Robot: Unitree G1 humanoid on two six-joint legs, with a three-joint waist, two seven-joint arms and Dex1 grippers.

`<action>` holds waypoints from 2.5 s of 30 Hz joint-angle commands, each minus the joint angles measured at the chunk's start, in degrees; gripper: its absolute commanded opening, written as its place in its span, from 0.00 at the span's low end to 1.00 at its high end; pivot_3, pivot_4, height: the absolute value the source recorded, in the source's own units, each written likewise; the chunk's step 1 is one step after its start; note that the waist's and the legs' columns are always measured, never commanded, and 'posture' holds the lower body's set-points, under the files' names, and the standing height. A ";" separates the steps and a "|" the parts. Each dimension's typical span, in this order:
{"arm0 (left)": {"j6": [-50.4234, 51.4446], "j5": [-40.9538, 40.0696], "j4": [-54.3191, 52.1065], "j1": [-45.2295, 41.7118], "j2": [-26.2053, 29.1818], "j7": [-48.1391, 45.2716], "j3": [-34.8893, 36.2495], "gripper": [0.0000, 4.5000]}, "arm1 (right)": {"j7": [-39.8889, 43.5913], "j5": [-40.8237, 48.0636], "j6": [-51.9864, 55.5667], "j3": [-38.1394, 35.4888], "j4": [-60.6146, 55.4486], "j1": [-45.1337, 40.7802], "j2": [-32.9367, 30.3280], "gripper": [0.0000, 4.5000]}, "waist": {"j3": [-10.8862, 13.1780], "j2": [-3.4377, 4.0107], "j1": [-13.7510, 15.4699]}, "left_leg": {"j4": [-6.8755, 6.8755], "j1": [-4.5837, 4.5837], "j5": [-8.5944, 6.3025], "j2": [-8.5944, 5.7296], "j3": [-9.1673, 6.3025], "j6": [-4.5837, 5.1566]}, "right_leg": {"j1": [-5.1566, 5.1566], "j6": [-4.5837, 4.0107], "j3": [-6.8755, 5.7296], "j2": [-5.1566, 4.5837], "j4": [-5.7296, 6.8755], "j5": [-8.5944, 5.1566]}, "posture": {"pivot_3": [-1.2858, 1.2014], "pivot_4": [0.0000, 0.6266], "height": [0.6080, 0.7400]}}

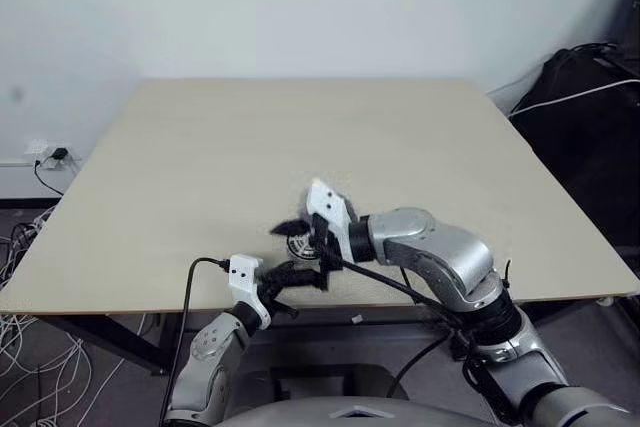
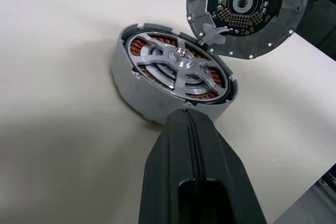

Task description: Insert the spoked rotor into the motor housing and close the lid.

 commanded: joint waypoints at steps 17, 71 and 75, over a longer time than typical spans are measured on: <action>-0.63 -0.31 -0.09 -1.03 0.14 -1.53 0.42 0.00 | -30.74 -31.31 -26.15 -4.80 23.37 -3.69 -2.95 0.01 | 0.00 0.02 -0.24 | -0.05 -0.07 0.16 -0.02 0.10 -0.27 | -0.08 0.01 0.07 0.01 -0.03 0.00 | 0.52 0.00 1.00; -1.66 -0.91 -5.38 2.87 5.32 -6.91 -1.56 0.00 | -6.37 -28.30 -13.71 7.68 23.19 3.15 0.44 0.01 | -0.04 0.10 -0.74 | -0.05 0.08 0.03 0.01 0.11 -0.04 | 0.01 0.00 0.08 0.01 0.02 0.00 | 0.52 0.00 1.00; -5.35 1.37 -3.99 3.25 4.72 -5.22 -1.12 0.00 | -6.79 -27.78 -14.20 7.93 24.31 3.90 1.55 0.01 | -0.05 0.12 -0.75 | -0.05 0.31 0.03 0.04 0.10 -0.04 | 0.05 -0.02 0.07 0.01 0.04 -0.02 | 0.52 0.00 1.00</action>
